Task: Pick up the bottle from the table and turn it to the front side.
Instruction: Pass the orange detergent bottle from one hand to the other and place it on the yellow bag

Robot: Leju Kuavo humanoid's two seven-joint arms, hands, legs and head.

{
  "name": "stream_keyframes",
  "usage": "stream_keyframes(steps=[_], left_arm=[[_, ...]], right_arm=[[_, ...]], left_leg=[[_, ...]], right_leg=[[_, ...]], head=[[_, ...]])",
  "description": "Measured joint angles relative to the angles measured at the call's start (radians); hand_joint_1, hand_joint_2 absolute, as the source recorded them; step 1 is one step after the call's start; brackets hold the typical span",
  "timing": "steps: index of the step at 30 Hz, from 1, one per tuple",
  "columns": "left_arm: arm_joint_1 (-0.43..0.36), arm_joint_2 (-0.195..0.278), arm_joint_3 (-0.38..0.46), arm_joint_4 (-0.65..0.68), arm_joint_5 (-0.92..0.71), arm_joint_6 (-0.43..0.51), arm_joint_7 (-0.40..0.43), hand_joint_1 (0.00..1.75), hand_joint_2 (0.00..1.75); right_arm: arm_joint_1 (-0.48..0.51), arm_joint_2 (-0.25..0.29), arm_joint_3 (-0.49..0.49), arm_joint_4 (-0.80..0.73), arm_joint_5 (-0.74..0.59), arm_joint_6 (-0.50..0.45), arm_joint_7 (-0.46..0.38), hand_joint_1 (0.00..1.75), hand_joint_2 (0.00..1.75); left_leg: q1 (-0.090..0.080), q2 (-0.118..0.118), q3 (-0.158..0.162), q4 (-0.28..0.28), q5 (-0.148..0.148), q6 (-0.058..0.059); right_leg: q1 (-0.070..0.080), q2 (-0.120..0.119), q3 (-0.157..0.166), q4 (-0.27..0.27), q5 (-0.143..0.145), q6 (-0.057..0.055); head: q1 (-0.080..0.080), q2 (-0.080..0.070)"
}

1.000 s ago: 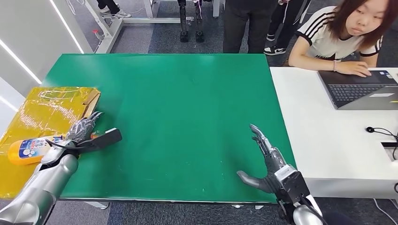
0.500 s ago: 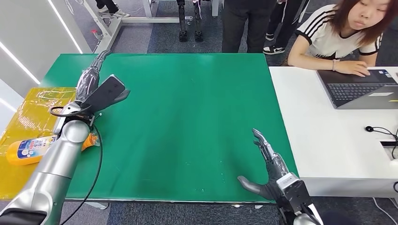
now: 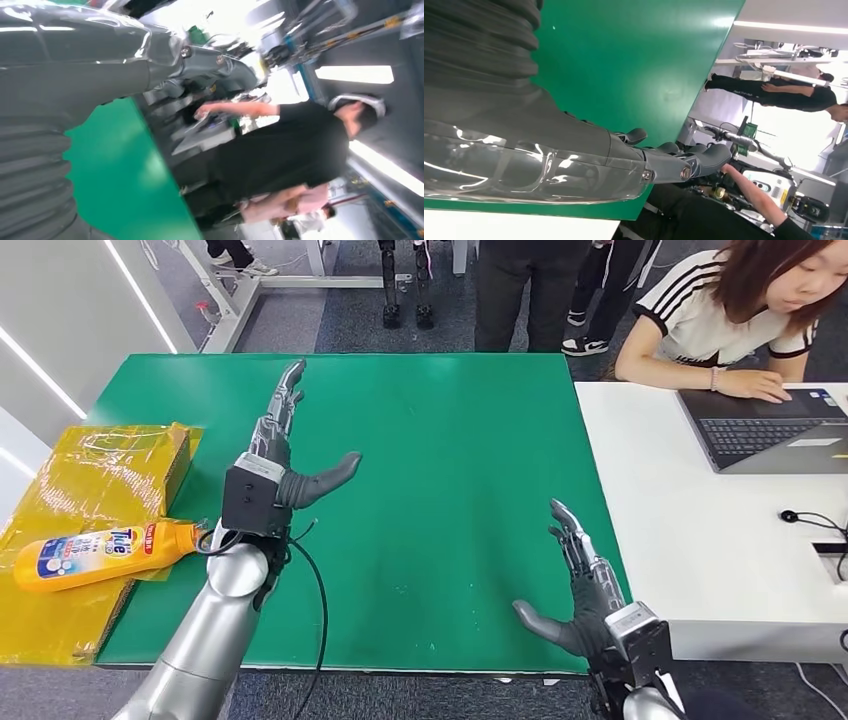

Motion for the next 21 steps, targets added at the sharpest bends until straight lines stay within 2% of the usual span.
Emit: stream_keyframes(steps=[6,12,16,21], left_arm=[[0.101,-0.03,-0.006,-0.032,0.051,0.001,-0.025,0.0,1.75],[0.129,-0.039,-0.006,-0.043,0.066,-0.001,-0.019,0.0,1.75],[0.2,-0.041,-0.006,-0.065,0.088,-0.006,-0.024,0.0,1.75],[0.311,-0.029,-0.005,-0.113,0.112,-0.013,-0.044,0.0,1.75]], right_arm=[[0.013,0.021,0.004,0.0,0.002,-0.027,-0.009,0.0,1.75],[0.021,0.031,0.004,-0.001,0.002,-0.054,-0.023,0.0,1.75],[0.053,0.045,0.015,-0.012,0.023,-0.168,-0.059,0.0,1.75],[0.109,0.047,0.068,-0.025,-0.03,-0.296,-0.099,0.0,1.75]], left_leg=[[0.0,0.0,0.0,0.0,0.0,0.0],[0.0,0.0,0.0,0.0,0.0,0.0],[0.0,0.0,0.0,0.0,-0.001,0.0],[0.0,0.0,0.0,-0.001,-0.003,-0.001]], right_leg=[[0.0,0.0,0.0,0.0,0.0,0.0],[0.0,0.0,0.0,0.0,0.0,0.0],[0.0,0.0,0.0,0.0,-0.001,0.0],[0.0,0.0,0.0,0.0,-0.003,0.001]], head=[[0.0,0.0],[0.0,0.0],[0.0,0.0],[0.0,0.0]])
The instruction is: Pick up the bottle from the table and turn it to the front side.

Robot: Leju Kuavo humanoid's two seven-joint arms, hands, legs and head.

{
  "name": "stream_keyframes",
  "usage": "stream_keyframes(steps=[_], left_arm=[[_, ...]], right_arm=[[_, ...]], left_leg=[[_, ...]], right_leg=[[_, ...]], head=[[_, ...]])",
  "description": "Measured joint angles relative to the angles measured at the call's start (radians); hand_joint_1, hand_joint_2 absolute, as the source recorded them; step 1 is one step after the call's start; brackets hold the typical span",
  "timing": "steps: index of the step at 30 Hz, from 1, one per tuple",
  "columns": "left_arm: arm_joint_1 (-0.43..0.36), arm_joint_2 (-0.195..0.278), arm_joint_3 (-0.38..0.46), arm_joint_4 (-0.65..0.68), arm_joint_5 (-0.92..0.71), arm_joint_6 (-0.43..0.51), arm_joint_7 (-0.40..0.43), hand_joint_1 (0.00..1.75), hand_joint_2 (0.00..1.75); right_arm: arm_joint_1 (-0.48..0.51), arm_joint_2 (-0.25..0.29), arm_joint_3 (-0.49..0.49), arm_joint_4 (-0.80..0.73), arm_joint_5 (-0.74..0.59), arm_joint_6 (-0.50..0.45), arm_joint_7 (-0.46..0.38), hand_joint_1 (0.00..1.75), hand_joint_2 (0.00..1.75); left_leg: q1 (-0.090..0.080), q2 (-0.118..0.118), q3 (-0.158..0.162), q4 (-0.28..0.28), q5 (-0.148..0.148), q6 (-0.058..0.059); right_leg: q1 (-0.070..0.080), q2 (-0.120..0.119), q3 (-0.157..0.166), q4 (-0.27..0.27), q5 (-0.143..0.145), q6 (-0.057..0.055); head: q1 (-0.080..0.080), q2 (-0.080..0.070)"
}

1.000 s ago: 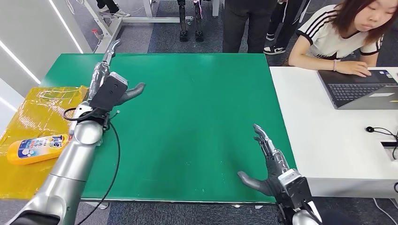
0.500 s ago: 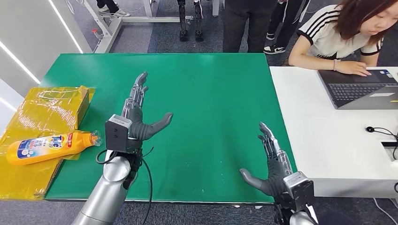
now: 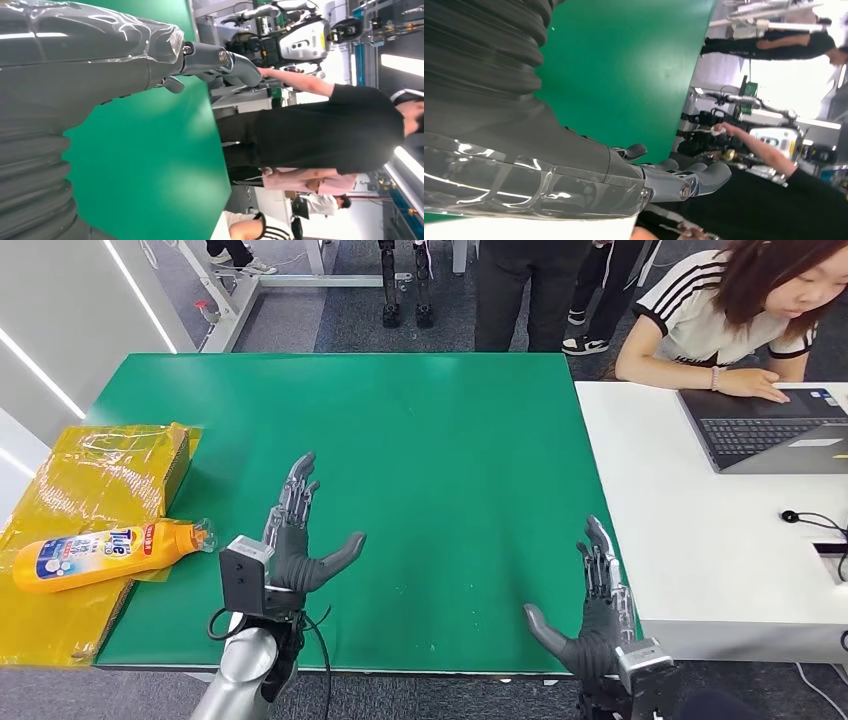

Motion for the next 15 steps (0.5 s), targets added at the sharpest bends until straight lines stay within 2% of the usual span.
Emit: stream_keyframes(steps=[6,15], left_arm=[[0.071,0.012,0.0,-0.042,-0.001,-0.002,-0.008,0.0,1.75],[0.083,0.021,0.0,-0.058,-0.004,-0.003,-0.008,0.0,1.75]], right_arm=[[0.025,0.0,0.049,-0.016,-0.009,-0.038,0.002,0.0,1.75],[0.027,0.0,0.065,-0.019,-0.008,-0.042,0.005,0.0,1.75]], left_leg=[[0.0,0.0,0.0,0.0,-0.001,-0.001],[0.0,0.0,0.001,0.0,-0.001,-0.001]], right_leg=[[0.0,0.0,0.0,0.0,0.0,0.0],[0.0,-0.001,0.001,0.0,0.0,0.0]], head=[[0.0,0.0],[0.0,0.0]])
